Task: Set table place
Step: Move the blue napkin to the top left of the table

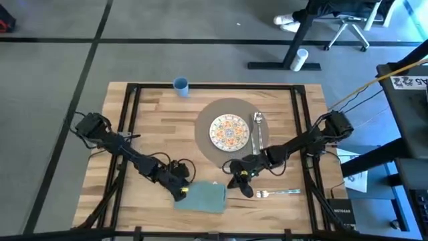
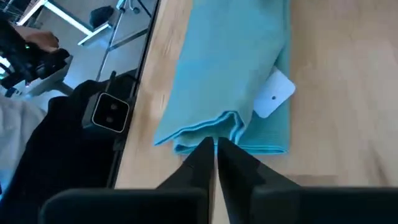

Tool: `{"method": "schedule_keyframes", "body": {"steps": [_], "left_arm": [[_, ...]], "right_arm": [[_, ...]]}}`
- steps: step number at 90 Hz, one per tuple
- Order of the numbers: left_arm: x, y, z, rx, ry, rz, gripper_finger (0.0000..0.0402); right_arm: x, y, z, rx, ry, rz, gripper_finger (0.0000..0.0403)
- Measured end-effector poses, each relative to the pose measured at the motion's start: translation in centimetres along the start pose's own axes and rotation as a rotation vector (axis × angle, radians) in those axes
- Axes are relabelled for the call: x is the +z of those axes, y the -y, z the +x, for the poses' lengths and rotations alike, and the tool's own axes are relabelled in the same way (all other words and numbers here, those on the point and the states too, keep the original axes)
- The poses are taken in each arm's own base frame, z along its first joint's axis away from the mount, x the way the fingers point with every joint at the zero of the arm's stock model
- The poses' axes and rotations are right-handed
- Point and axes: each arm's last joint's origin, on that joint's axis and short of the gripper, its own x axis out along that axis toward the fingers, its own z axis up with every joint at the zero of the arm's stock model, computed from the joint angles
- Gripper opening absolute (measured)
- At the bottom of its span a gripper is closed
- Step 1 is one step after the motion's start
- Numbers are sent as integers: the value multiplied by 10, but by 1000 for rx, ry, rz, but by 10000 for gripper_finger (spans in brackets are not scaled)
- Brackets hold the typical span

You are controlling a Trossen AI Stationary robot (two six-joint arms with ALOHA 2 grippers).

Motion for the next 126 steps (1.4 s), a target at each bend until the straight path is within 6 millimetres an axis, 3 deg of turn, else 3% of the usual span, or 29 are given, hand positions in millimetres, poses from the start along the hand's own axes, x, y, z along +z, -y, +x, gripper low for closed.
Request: {"method": "schedule_keyframes", "body": {"steps": [15,26,42,52,75,91,106,126], "left_arm": [[-27,11,-4,18,53,-139,0],[-31,14,-5,10,124,-172,0],[-5,24,-19,-39,171,-36,0],[28,36,-39,-101,280,63,0],[77,36,-52,-162,324,252,0],[87,27,-47,-183,282,302,0],[89,24,-46,-199,250,337,0],[79,19,-43,-157,150,340,0]], "right_arm": [[2,-1,0,13,13,32,2],[5,-5,0,73,33,25,1],[10,-10,1,92,43,14,0],[11,-13,1,82,52,-5,0],[8,-33,8,162,7,-3,0],[-4,-33,26,137,-49,38,0],[-3,-27,40,112,-60,49,0],[-1,0,44,-3,-108,137,0]]}}
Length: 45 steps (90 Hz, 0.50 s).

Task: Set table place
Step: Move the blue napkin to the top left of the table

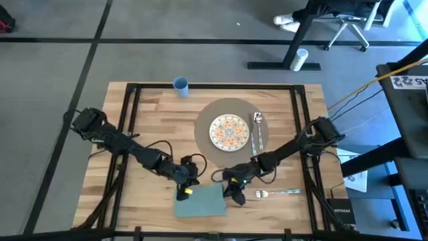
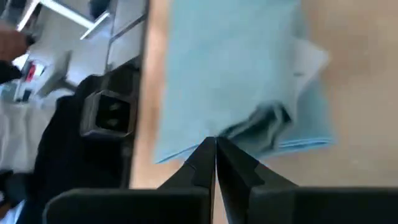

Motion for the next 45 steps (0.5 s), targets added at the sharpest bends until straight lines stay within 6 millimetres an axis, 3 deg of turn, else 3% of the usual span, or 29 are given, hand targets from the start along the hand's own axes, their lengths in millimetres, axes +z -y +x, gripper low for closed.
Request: {"method": "schedule_keyframes", "body": {"steps": [45], "left_arm": [[-6,6,-1,18,-15,-27,0]], "right_arm": [[33,43,-15,-92,94,2,0]]}}
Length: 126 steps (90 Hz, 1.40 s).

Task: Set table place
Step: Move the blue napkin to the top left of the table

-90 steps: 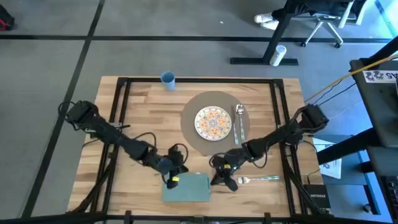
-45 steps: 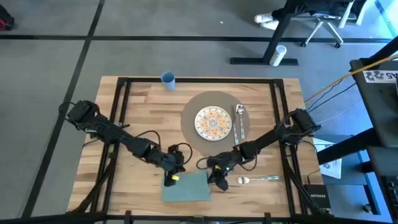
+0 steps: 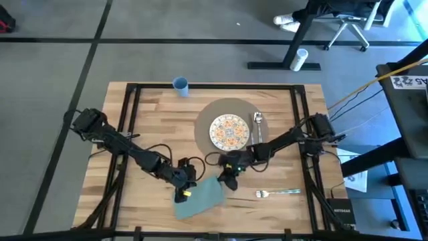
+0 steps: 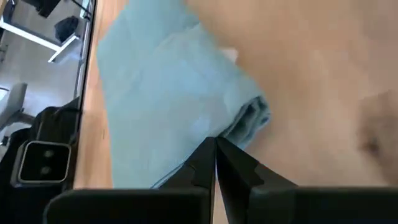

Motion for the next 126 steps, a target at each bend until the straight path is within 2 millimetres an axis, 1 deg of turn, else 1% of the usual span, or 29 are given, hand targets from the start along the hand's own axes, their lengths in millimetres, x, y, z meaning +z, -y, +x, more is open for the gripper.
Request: {"method": "schedule_keyframes", "body": {"steps": [10,20,27,34,44,54,61,68,74,81,91,102,112,126], "left_arm": [[0,0,0,5,2,-16,0],[-2,-1,4,12,-9,-44,0],[-8,0,12,27,-39,-54,0],[-16,0,22,44,-73,-59,0],[-27,0,35,69,-121,-67,0],[-33,0,44,81,-137,-96,0],[-34,1,48,84,-129,-105,0],[-34,2,52,73,-113,-113,0],[-33,2,53,67,-103,-118,0],[-33,2,53,74,-98,-122,0],[-33,1,53,84,-93,-122,0],[-33,-1,54,109,-88,-121,0],[-32,-5,54,142,-74,-118,0],[-30,-9,55,176,-59,-126,0]], "right_arm": [[13,5,-3,8,26,-29,0],[25,5,-6,74,19,-44,0],[26,1,-6,108,-28,-35,2],[18,-6,-4,135,-143,-20,14],[0,-14,-1,109,-273,-1,54],[-10,-21,2,36,-302,-7,111],[-10,-22,2,-1,-270,-1,151],[-6,-22,3,1,-233,-6,186],[-4,-23,3,16,-219,-7,208],[-4,-26,3,77,-235,-12,225],[-5,-29,3,133,-264,-13,237],[-4,-29,3,143,-266,-18,241],[-1,-31,3,153,-221,-38,241],[1,-31,4,125,-184,-51,241]]}}
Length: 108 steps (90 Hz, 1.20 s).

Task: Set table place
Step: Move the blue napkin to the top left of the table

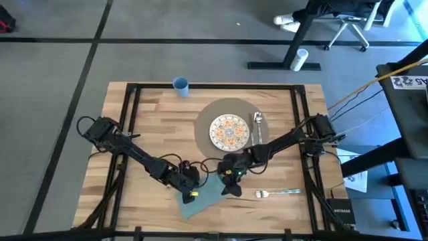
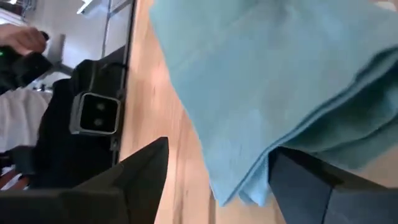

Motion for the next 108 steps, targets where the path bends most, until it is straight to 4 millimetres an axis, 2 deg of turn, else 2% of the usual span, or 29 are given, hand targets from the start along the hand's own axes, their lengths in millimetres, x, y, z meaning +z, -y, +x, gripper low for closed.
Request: {"method": "schedule_keyframes", "body": {"steps": [18,30,66,88,108], "left_arm": [[-5,-7,-1,92,-39,-64,0],[-12,1,-5,132,12,-62,0],[-11,19,-25,33,80,-24,0],[-21,33,-33,-16,77,-20,0],[-28,41,-38,-43,75,-21,0]], "right_arm": [[-1,1,0,-14,-6,4,241],[0,2,0,-47,16,-10,241],[8,0,-1,-152,83,-41,241],[22,-1,-6,-265,110,-79,241],[41,-15,-12,-350,95,-151,241]]}}
